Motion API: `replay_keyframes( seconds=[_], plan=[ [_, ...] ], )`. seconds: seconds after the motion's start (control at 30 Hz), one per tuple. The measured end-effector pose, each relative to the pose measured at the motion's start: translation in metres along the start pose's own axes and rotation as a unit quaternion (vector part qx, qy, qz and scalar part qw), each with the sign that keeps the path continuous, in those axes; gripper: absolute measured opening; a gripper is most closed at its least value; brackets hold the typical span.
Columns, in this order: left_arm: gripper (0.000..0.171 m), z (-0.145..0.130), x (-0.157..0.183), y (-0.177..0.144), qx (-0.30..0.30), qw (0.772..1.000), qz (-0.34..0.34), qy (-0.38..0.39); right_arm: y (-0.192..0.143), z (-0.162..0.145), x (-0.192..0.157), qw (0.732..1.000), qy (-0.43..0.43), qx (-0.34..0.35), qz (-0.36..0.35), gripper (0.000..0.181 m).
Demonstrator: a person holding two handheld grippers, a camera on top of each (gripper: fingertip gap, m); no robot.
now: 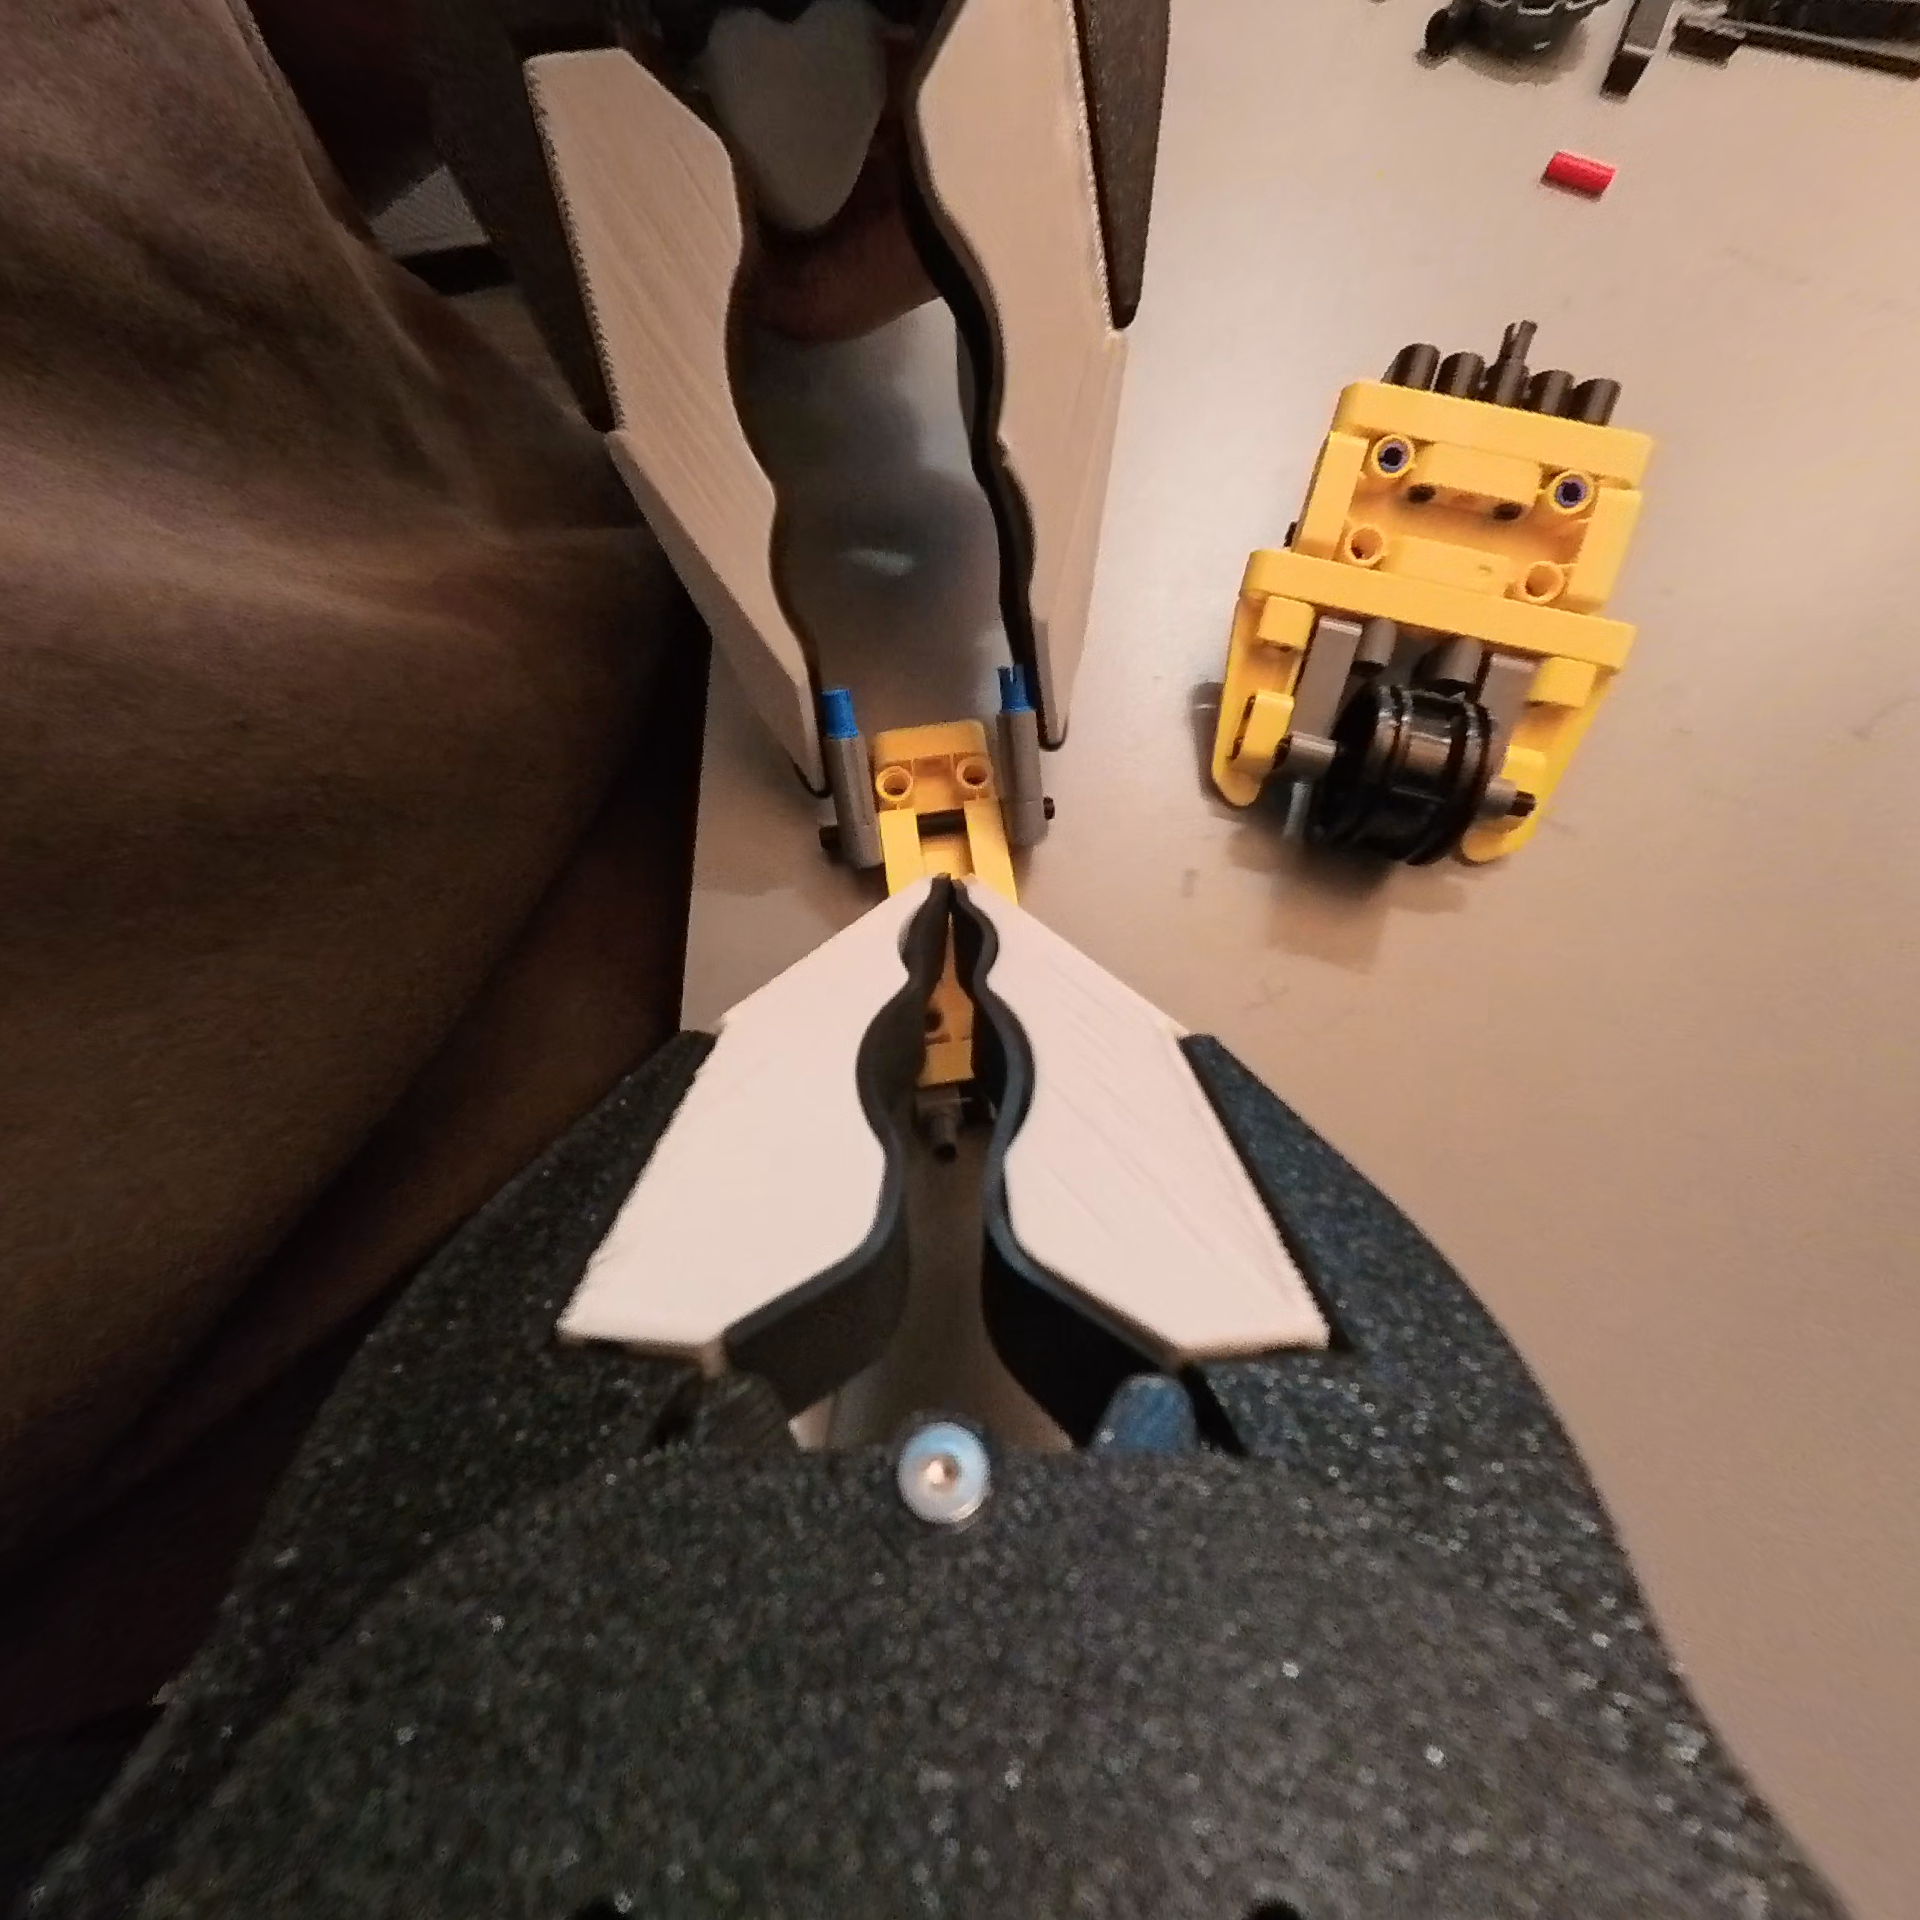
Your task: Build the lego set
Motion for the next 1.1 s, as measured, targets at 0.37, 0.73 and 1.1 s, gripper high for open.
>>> replay_keyframes(
  seconds=[0.37,0.73,1.1],
  plan=[
    [0.048,-0.004,-0.001,-0.003,-0.004,1.000,-0.004,-0.024,-0.004,0.001,-0.001,1.000,-0.004,0.018,-0.007,0.025],
    [0.034,-0.007,0.000,0.002,-0.030,0.999,0.003,-0.017,-0.004,0.009,0.003,0.998,-0.027,0.045,-0.024,0.041],
    [0.027,-0.007,0.001,0.002,-0.030,0.999,-0.004,-0.018,0.010,0.011,0.006,0.998,-0.050,0.001,0.042,0.045]
  ],
)
Point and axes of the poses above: each gripper's, where its closed fingertips meet, y out along the fingers, z out of its top, x = y × z across the jaws, the point moved 7 cm from there along -y, back along the fingers, and after that the axes turned 6 degrees about y, right-handed, at the moved point
